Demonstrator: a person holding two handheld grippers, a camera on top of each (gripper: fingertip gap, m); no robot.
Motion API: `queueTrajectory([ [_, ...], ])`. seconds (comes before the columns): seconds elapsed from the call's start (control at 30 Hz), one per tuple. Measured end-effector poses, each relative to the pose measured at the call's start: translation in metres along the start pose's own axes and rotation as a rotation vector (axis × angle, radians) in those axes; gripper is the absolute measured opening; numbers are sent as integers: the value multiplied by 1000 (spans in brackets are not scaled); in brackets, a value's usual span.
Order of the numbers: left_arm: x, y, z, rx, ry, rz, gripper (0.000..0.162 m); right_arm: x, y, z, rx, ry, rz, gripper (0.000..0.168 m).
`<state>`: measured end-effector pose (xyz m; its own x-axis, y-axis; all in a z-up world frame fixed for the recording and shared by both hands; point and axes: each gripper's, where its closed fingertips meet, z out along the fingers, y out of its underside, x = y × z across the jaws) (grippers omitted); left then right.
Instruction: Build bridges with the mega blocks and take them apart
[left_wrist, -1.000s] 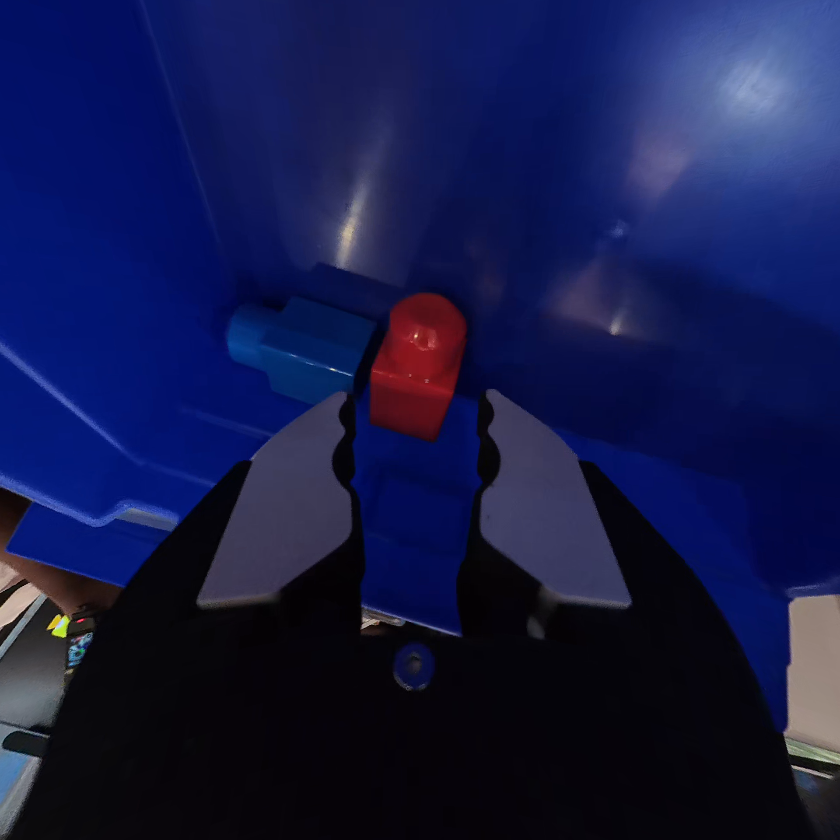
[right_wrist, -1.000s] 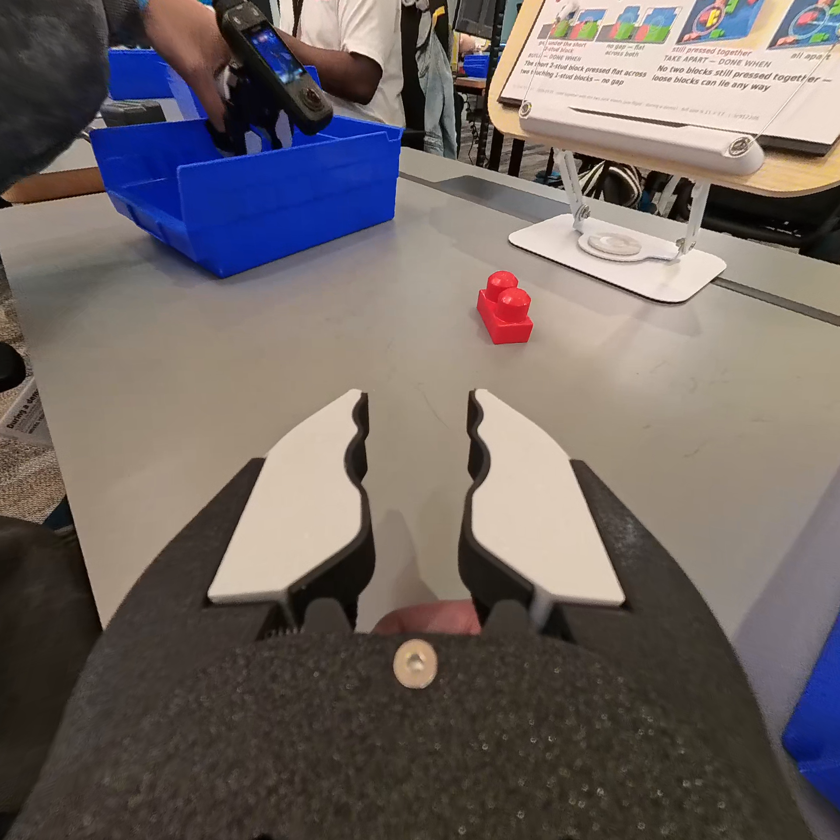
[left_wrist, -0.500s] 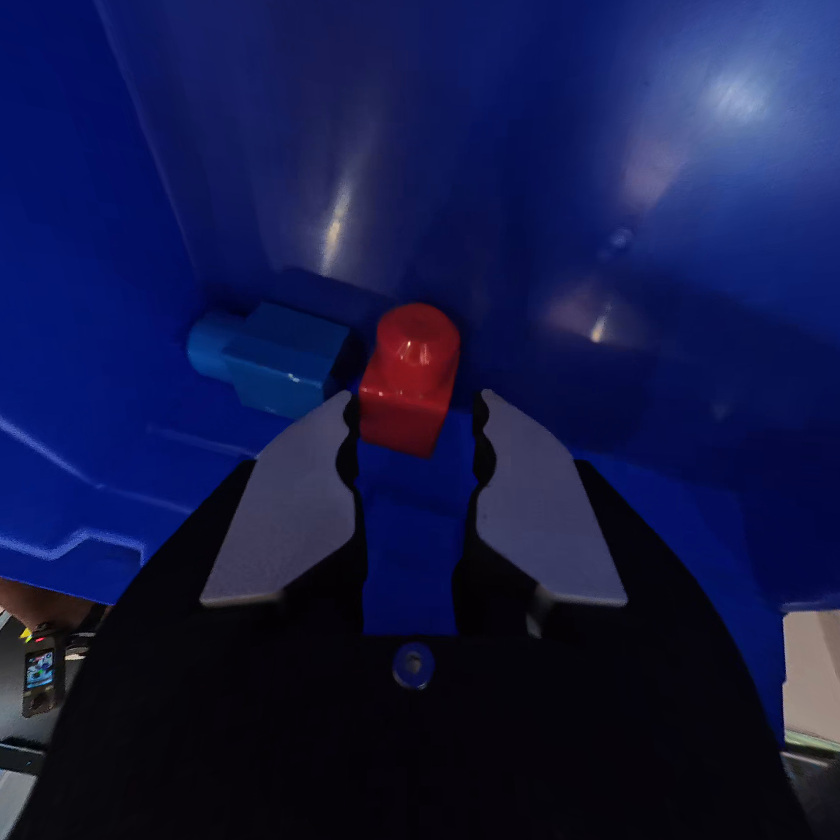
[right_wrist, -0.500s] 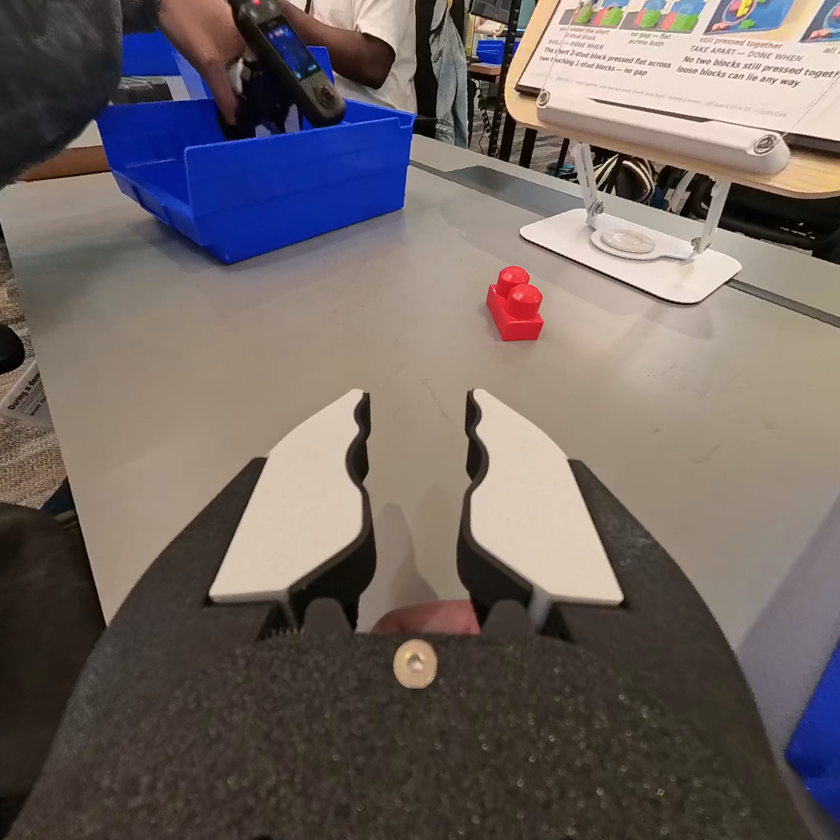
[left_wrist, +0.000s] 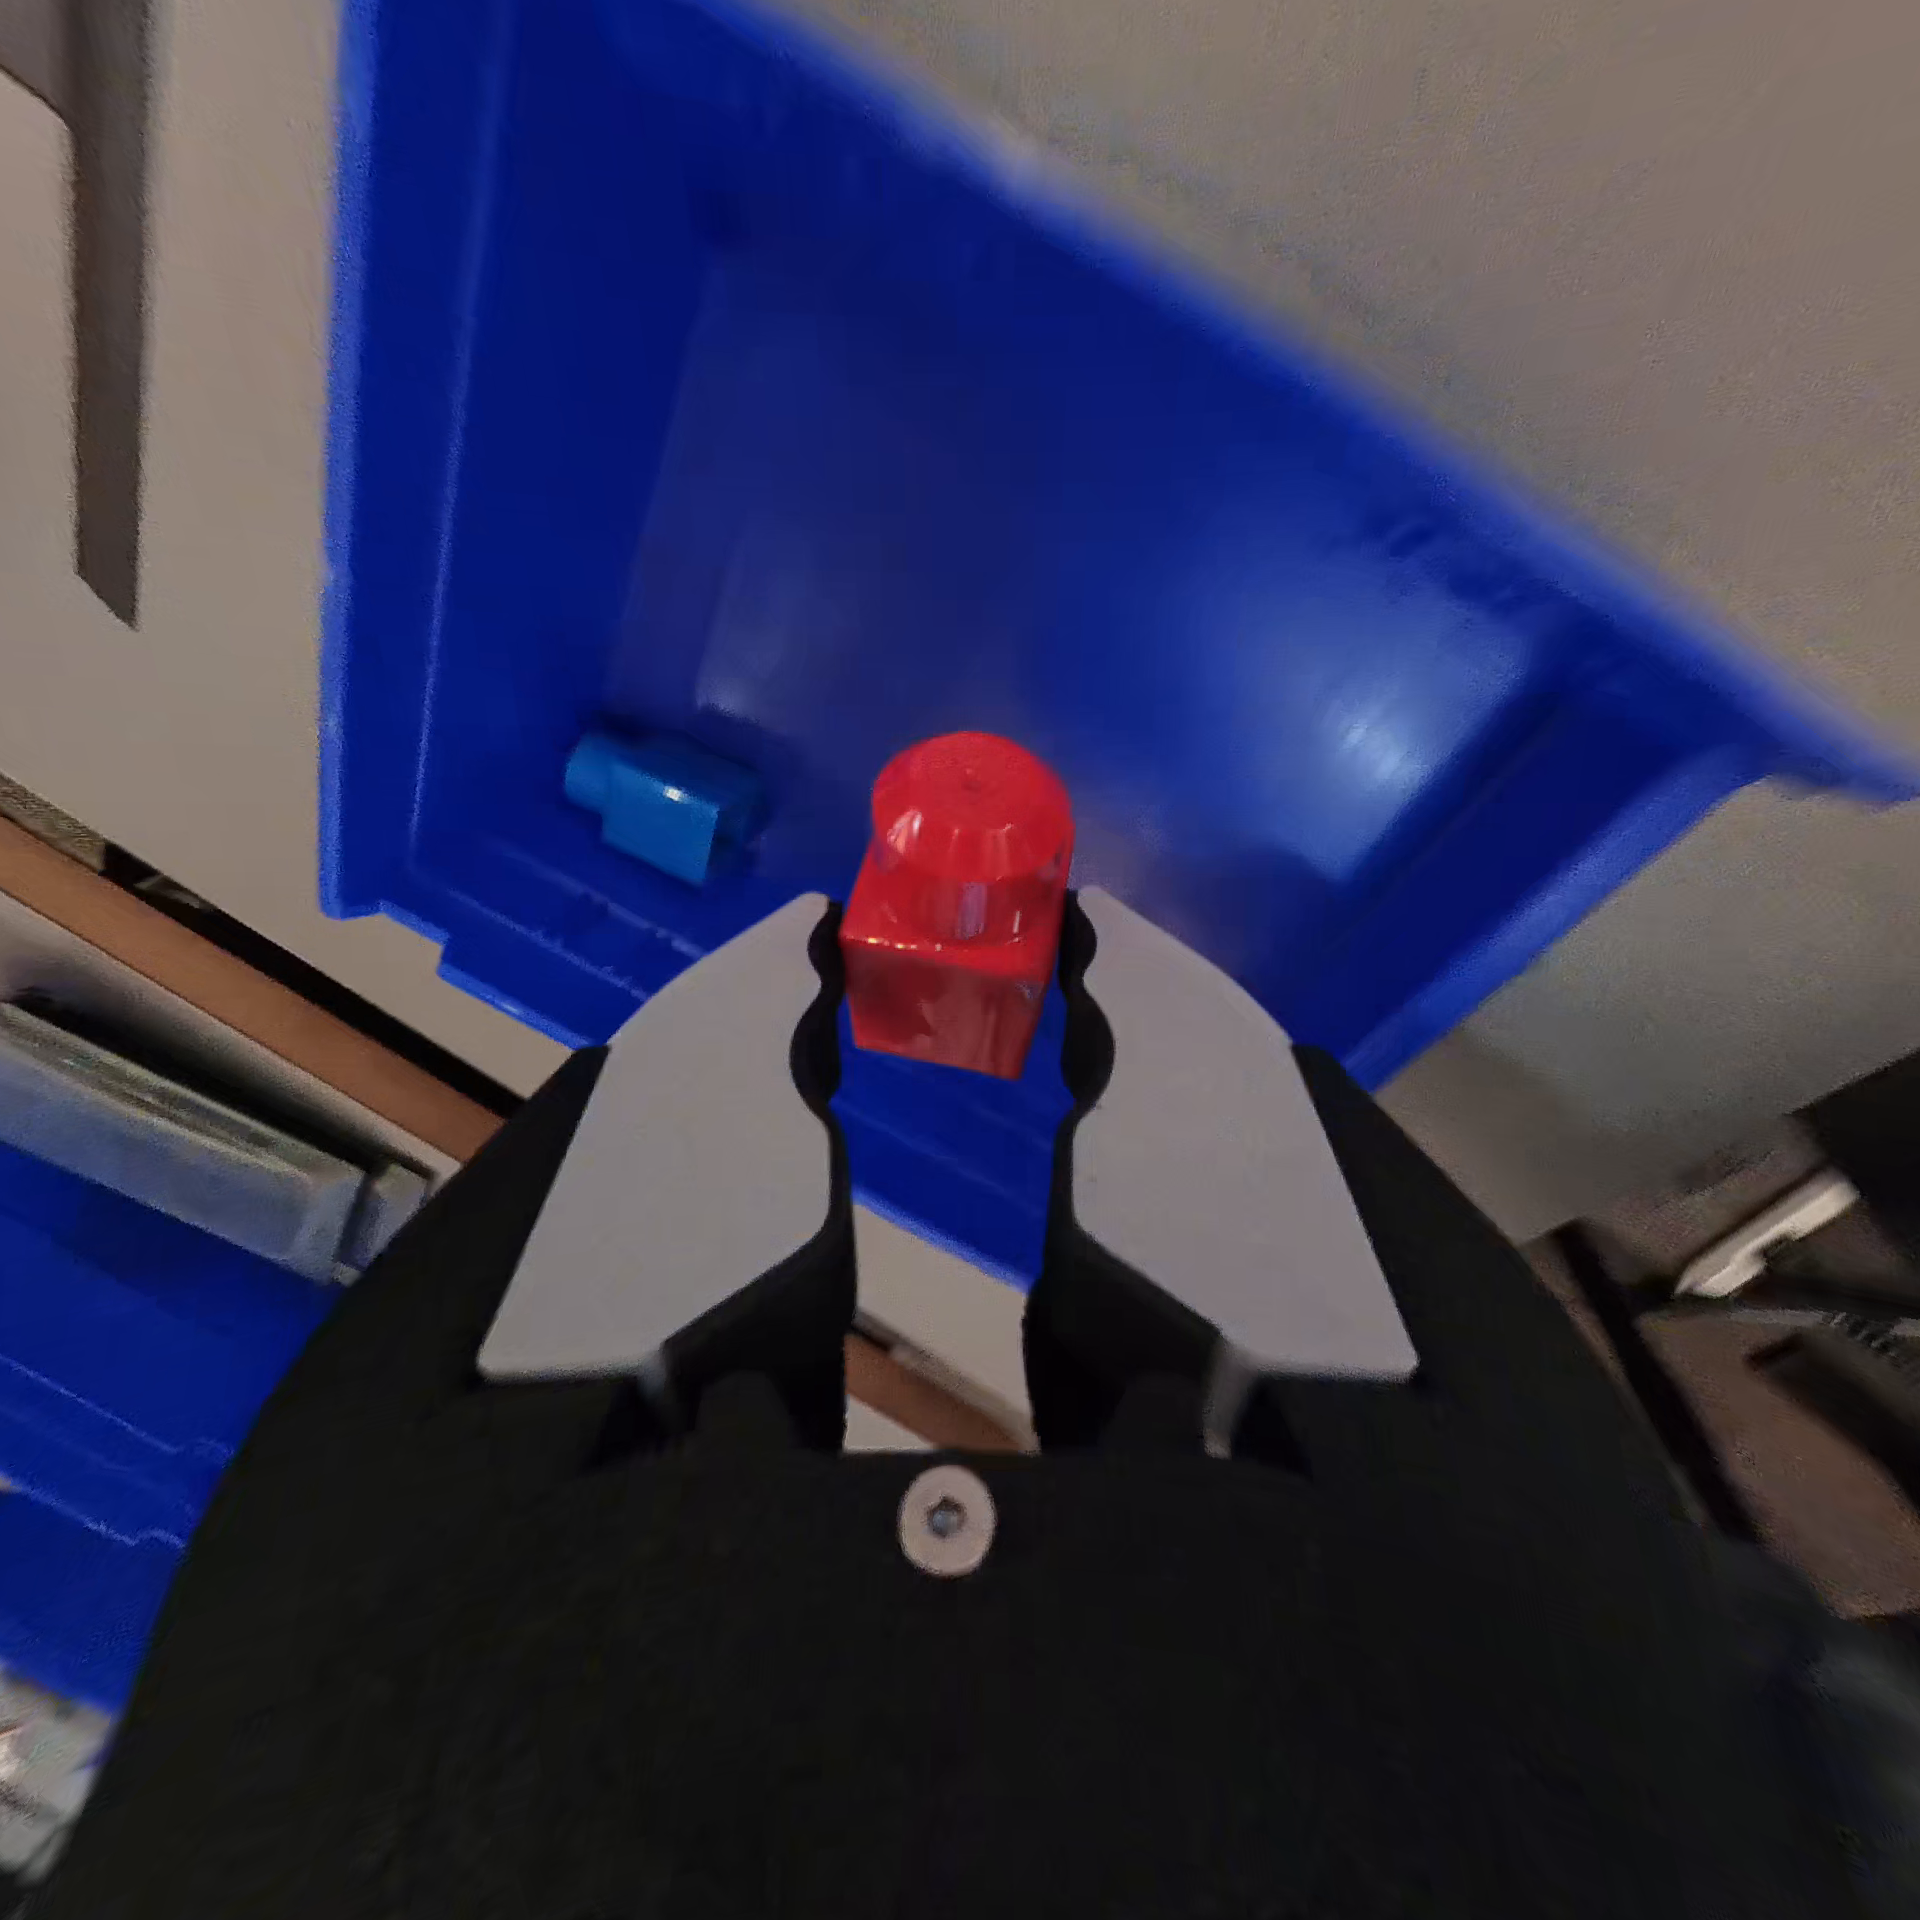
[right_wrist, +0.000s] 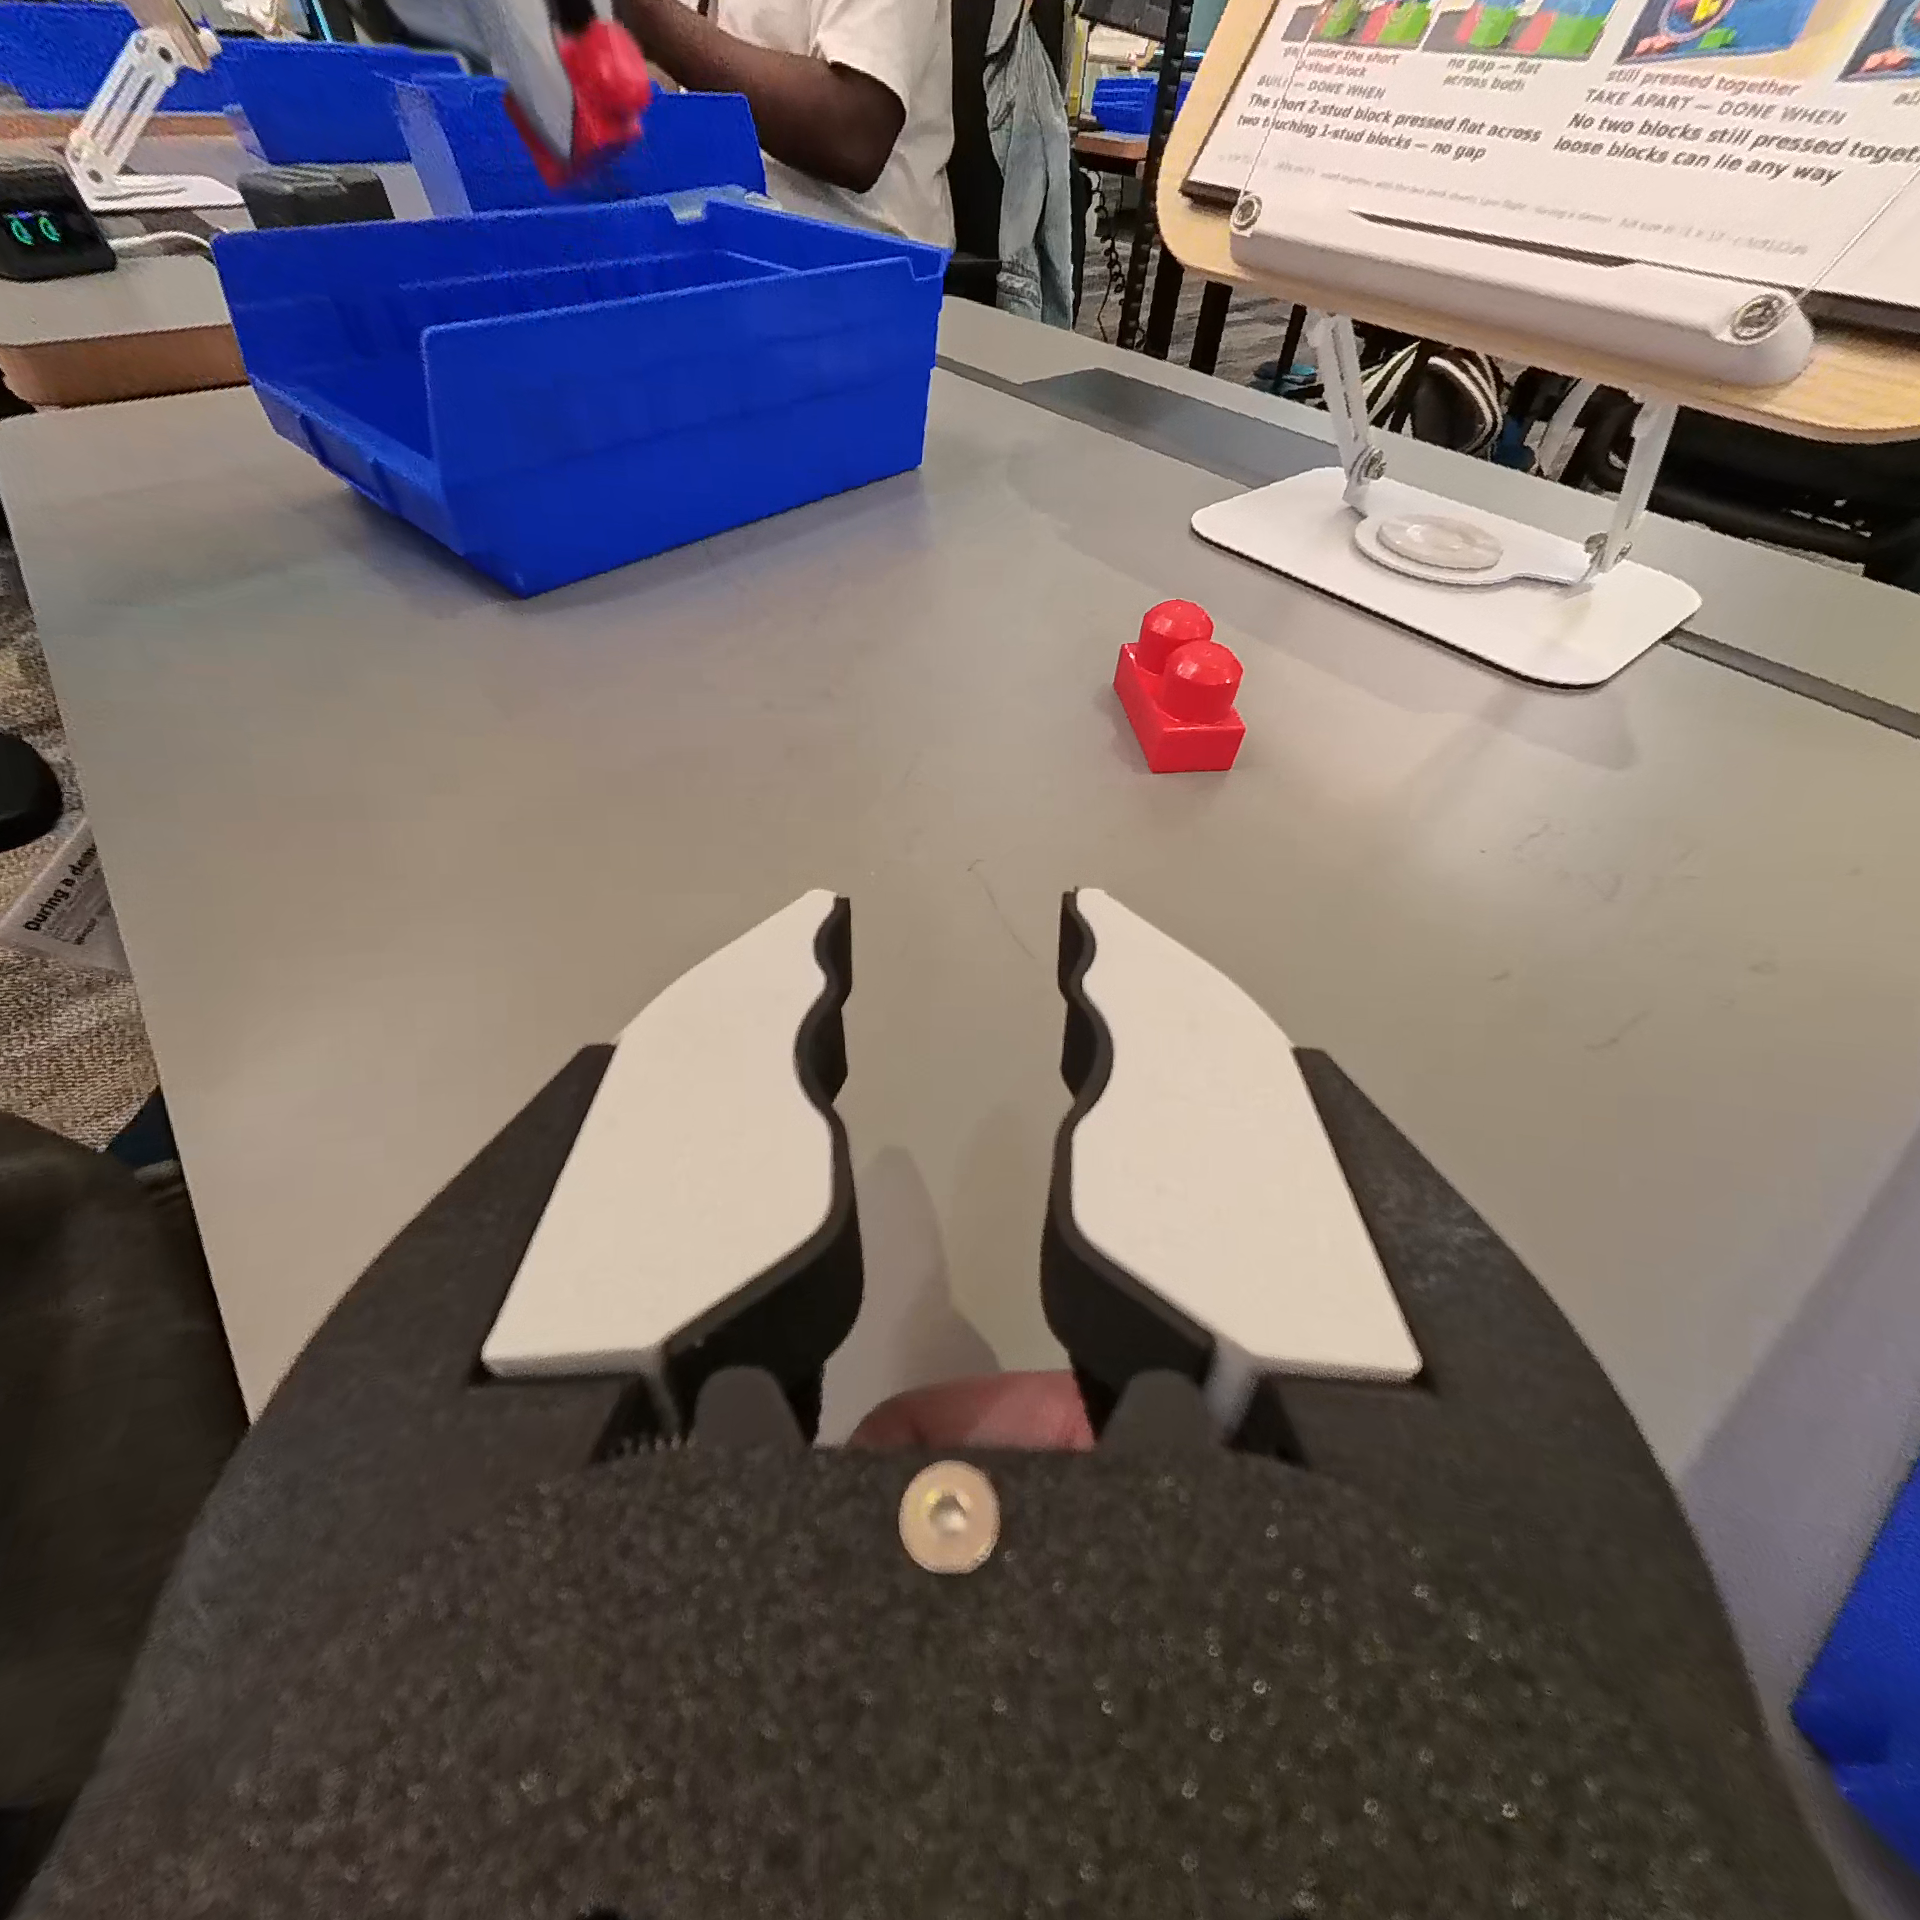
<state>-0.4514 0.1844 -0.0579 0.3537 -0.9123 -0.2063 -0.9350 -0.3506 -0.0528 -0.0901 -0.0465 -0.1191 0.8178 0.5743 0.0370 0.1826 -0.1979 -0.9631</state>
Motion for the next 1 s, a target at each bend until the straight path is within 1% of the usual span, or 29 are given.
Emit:
queueTrajectory([
  [0.07,32,-37,-23,85,30,-67,39,0,0,1,-2,3,-5,38],
  [0.1,54,-56,-28,118,70,-98,39,-1,0,1,-3,4,-9,38],
  [0.17,107,-86,-26,101,183,-122,39,-1,0,1,-3,11,-15,38],
  [0.23,152,-102,-7,5,224,-72,39,-2,-1,1,-1,13,-16,38],
  [0.33,203,-118,32,-125,261,6,39,-2,0,0,-6,25,-27,38],
  [0.43,239,-138,58,-190,376,-16,39,-4,0,-1,-9,25,-34,38],
  [0.57,246,-159,78,-241,395,-44,39,-4,1,-1,-12,22,-33,38],
  [0.7,252,-164,89,-294,441,-68,36,-3,2,-2,-17,20,-33,38],
  [0.83,254,-164,91,-291,450,-50,37,-2,3,-2,-23,17,-37,38],
  [0.87,254,-162,90,-287,445,-37,41,-2,3,-2,-23,16,-35,38],
  [0.9,253,-160,88,-278,444,-33,50,-2,3,-2,-25,15,-35,38],
  [0.93,252,-157,83,-262,450,-28,56,-2,3,-3,-25,15,-35,38],
  [1.0,244,-152,65,-185,440,-4,60,-1,4,-3,-28,16,-39,38],
])
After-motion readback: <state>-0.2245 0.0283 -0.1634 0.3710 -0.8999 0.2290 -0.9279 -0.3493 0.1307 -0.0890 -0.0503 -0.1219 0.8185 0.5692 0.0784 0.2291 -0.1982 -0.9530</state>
